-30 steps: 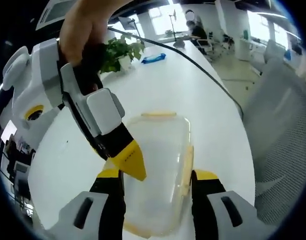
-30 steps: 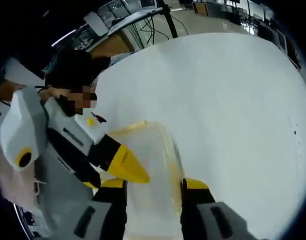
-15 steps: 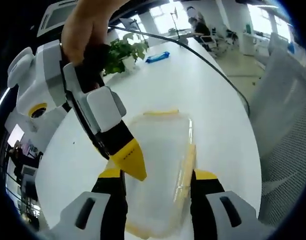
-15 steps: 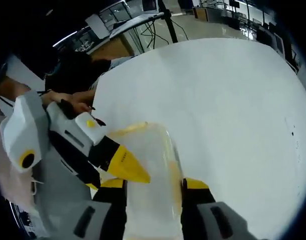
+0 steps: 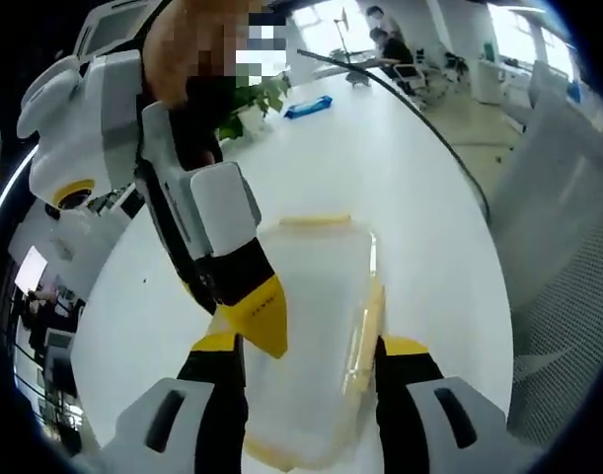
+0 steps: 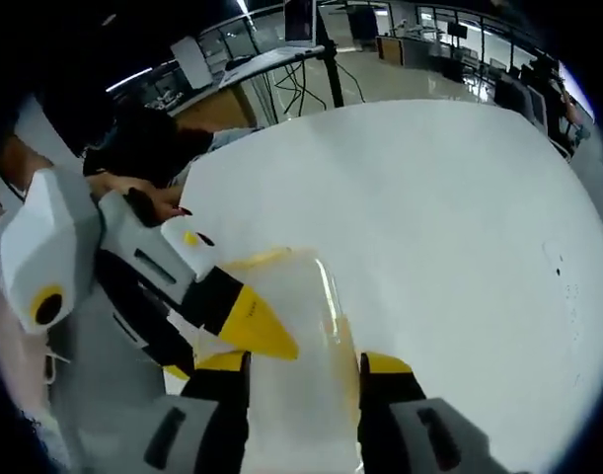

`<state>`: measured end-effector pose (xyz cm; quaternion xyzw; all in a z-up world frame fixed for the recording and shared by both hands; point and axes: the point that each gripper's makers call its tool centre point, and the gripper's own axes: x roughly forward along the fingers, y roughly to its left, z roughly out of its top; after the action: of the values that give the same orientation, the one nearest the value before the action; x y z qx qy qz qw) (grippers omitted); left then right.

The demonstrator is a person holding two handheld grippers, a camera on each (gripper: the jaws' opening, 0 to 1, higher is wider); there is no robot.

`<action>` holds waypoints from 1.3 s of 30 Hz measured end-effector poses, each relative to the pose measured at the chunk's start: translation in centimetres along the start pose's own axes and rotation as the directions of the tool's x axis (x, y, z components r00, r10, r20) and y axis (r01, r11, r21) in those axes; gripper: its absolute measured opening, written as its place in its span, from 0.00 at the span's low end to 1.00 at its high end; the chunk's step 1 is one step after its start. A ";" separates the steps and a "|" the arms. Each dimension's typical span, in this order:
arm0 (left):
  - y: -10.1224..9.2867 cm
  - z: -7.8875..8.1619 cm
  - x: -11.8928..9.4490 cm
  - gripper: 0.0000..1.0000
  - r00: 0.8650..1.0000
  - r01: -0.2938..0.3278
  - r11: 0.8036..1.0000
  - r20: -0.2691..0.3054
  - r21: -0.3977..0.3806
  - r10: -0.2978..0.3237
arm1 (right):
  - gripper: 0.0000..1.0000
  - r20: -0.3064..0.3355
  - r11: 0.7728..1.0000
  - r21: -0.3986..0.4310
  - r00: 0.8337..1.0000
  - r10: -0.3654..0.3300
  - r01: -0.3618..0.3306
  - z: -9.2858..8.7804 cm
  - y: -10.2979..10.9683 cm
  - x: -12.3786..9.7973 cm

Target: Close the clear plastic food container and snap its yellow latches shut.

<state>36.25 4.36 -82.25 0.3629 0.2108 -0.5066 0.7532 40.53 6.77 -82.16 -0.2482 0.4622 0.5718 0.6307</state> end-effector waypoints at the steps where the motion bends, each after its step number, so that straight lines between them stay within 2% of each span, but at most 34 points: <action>1: 0.1 0.0 0.0 0.49 1.000 0.001 1.000 0.000 0.001 -0.001 | 0.42 0.002 1.000 -0.001 1.000 -0.004 0.004 0.0 0.0 0.0; 3: 0.1 -0.1 -0.1 0.49 1.000 0.009 1.000 -0.001 0.002 -0.009 | 0.41 0.024 0.999 -0.025 1.000 -0.020 0.021 0.1 0.1 -0.1; 5: 0.2 0.0 -0.2 0.49 1.000 0.021 1.000 0.001 -0.006 -0.021 | 0.42 0.044 0.999 -0.016 0.998 -0.033 0.033 0.0 0.0 -0.2; 10: 0.1 0.0 -0.2 0.50 0.999 0.042 0.999 0.008 -0.004 -0.042 | 0.42 0.088 0.997 0.017 0.993 -0.073 0.072 0.0 -0.1 -0.4; 15: 0.3 0.1 -0.3 0.50 0.997 0.073 0.997 -0.022 0.014 -0.072 | 0.45 0.127 0.989 0.070 0.983 -0.136 0.128 -0.1 -0.5 -0.7; 17: 0.3 0.1 -0.4 0.50 0.996 0.081 0.997 -0.025 0.010 -0.081 | 0.45 0.170 0.987 0.096 0.975 -0.143 0.128 0.0 -0.7 -0.7; 18: 0.2 0.1 -0.4 0.50 0.996 0.085 0.996 -0.025 0.007 -0.085 | 0.44 0.236 0.982 0.143 0.960 -0.153 0.121 0.6 -1.0 -1.0; 19: 0.1 0.3 -0.5 0.50 0.996 0.094 0.995 -0.006 -0.025 -0.094 | 0.44 0.252 0.979 0.164 0.955 -0.158 0.119 0.8 -1.1 -1.1; 20: 0.0 0.6 -0.6 0.53 0.995 0.096 0.994 0.010 -0.055 -0.096 | 0.44 0.286 0.970 0.219 0.943 -0.168 0.106 1.0 -1.2 -1.5; 21: 0.4 0.7 -0.8 0.54 0.996 0.088 0.994 0.018 -0.068 -0.087 | 0.45 0.297 0.970 0.217 0.940 -0.168 0.105 0.9 -1.2 -1.8; 22: 0.4 0.7 -1.0 0.55 0.996 0.090 0.992 0.019 -0.085 -0.089 | 0.45 0.321 0.968 0.224 0.930 -0.182 0.112 1.1 -1.4 -2.3; 25: 0.6 0.8 -1.6 0.58 0.996 0.089 0.989 0.037 -0.120 -0.085 | 0.47 0.336 0.963 0.239 0.920 -0.201 0.123 0.8 -1.4 -3.2; 28: 0.8 1.2 -2.2 0.59 0.994 0.091 0.976 0.073 -0.198 -0.078 | 0.50 0.359 0.959 0.248 0.906 -0.222 0.136 0.6 -1.3 -4.0; 29: 0.9 1.2 -2.5 0.59 0.994 0.090 0.969 0.087 -0.230 -0.071 | 0.52 0.387 0.957 0.256 0.893 -0.228 0.133 0.6 -1.3 -4.3; 30: 1.0 1.2 -2.7 0.60 0.994 0.088 0.965 0.092 -0.249 -0.067 | 0.54 0.398 0.955 0.269 0.888 -0.231 0.128 0.5 -1.3 -4.5; 33: 1.7 1.0 -3.7 0.62 0.993 0.070 0.942 0.111 -0.327 -0.035 | 0.54 0.389 0.950 0.285 0.890 -0.238 0.129 -0.7 -0.9 -4.7; 39: 3.0 0.4 -5.6 0.65 0.992 0.031 0.913 0.128 -0.407 0.023 | 0.55 0.395 0.943 0.303 0.883 -0.253 0.134 -2.4 0.1 -5.5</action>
<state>36.71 8.11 -77.13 0.1637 0.2632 -0.4755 0.8233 40.16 2.10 -78.40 -0.0744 0.3575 0.4783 0.7987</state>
